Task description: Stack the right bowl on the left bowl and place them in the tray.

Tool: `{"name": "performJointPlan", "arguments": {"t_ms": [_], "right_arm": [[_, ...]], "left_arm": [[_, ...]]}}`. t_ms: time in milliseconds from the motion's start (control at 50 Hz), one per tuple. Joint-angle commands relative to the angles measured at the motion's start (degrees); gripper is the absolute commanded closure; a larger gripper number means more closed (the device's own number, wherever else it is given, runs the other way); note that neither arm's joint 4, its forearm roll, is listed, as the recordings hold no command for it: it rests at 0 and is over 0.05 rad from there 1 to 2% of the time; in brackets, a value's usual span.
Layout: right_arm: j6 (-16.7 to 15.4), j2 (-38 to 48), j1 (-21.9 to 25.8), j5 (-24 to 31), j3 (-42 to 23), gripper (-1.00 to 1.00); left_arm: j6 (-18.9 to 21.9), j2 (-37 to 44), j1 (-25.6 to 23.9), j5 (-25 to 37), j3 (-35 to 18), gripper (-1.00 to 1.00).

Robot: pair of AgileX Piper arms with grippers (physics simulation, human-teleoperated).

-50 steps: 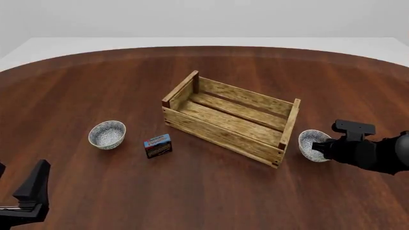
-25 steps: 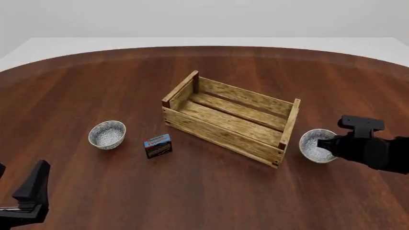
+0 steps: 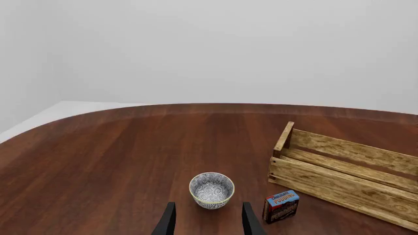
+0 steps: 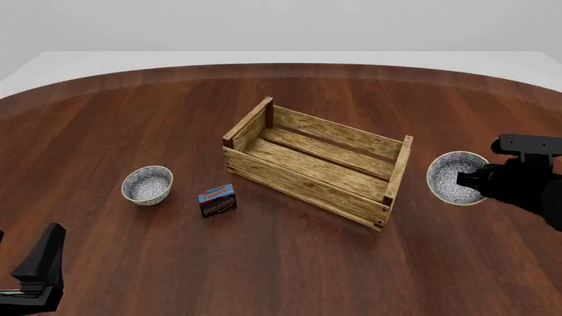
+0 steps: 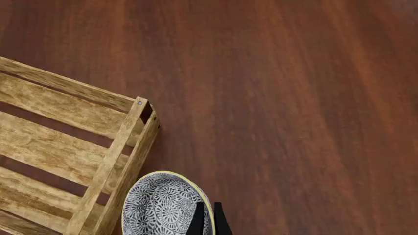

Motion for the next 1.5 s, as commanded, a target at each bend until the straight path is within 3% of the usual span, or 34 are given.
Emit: {"name": "performJointPlan", "arguments": {"t_ms": [20,320,700,900,1120,1260,1500], "right_arm": [[-0.7,-8.9,-0.2,4.9,-1.5,1.0],[0.2,-16.3,3.2,9.3,-4.6,1.0],[2.9,-20.0,13.5,10.1,-9.2,1.0],[4.5,-18.5,18.7,7.7,-11.0,1.0],[4.0,-15.7,24.6,4.6,-13.0,1.0],[5.4,-13.8,30.0,1.4,-13.3,1.0],[5.6,-10.7,34.1,-5.3,-12.6,1.0]], "left_arm": [[-0.2,-0.9,0.0,0.9,-0.2,-1.0],[-0.2,-0.7,-0.3,1.0,-0.6,-1.0],[0.1,-0.9,-1.2,2.2,-2.2,-1.0],[0.2,-0.8,-1.6,2.3,-2.1,-1.0],[1.1,0.0,-2.6,3.3,-4.4,-1.0],[1.0,0.9,-3.0,2.9,-5.0,-1.0],[1.8,5.1,-4.0,-0.5,-5.4,-1.0]]}}
